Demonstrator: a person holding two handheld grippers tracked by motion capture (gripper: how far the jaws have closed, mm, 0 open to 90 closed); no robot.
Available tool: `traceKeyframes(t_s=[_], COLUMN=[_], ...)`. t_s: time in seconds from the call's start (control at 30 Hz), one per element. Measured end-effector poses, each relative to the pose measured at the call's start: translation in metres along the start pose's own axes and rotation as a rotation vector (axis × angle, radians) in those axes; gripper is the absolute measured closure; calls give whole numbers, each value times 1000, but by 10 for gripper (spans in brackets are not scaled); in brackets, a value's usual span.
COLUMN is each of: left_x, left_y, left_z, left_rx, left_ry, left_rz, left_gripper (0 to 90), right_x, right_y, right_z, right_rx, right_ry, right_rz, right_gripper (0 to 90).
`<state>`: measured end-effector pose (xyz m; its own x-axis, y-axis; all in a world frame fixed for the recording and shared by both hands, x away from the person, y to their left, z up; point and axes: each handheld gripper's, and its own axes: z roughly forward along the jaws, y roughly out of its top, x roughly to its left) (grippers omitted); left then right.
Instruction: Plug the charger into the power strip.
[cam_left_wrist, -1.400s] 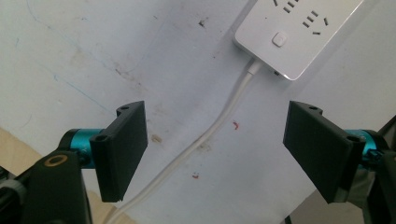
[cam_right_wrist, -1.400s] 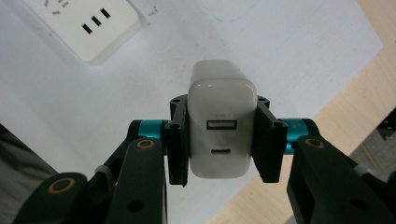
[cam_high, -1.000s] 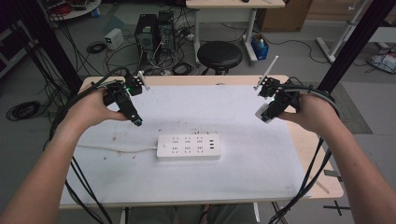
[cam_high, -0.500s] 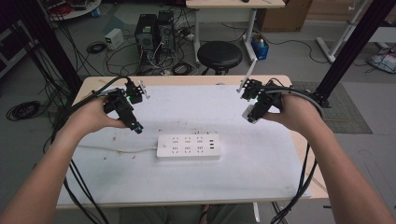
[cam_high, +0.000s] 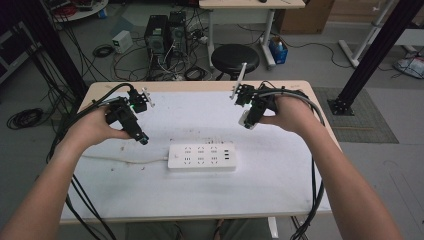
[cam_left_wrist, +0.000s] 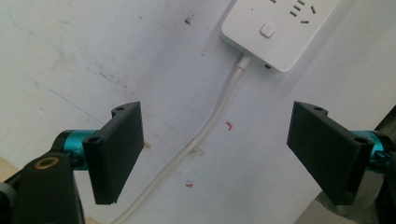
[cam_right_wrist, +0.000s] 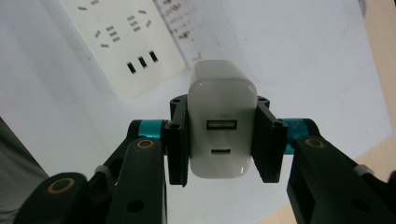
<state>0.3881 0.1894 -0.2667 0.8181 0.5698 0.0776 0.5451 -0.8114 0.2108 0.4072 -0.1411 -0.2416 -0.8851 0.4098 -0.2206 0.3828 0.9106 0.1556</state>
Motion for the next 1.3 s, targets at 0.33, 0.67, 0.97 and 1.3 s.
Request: traceKeyframes(t_s=[0.33, 0.67, 0.97, 1.3], left_x=[-6, -11, -11, -8], left_y=[-6, -7, -11, -14], left_z=[8, 16, 18, 22], left_rx=[19, 23, 18, 27], left_ry=[2, -6, -5, -12], left_rz=[-5, 12, 8, 0], left_gripper=[188, 187, 187, 188], right_x=[24, 49, 52, 51], right_y=[45, 73, 80, 80], right_z=[30, 78, 101, 106], right_rx=[3, 77, 111, 123], right_ry=[92, 138, 156, 189], right_rz=[-175, -285, -334, -356], right_gripper=[619, 619, 619, 620])
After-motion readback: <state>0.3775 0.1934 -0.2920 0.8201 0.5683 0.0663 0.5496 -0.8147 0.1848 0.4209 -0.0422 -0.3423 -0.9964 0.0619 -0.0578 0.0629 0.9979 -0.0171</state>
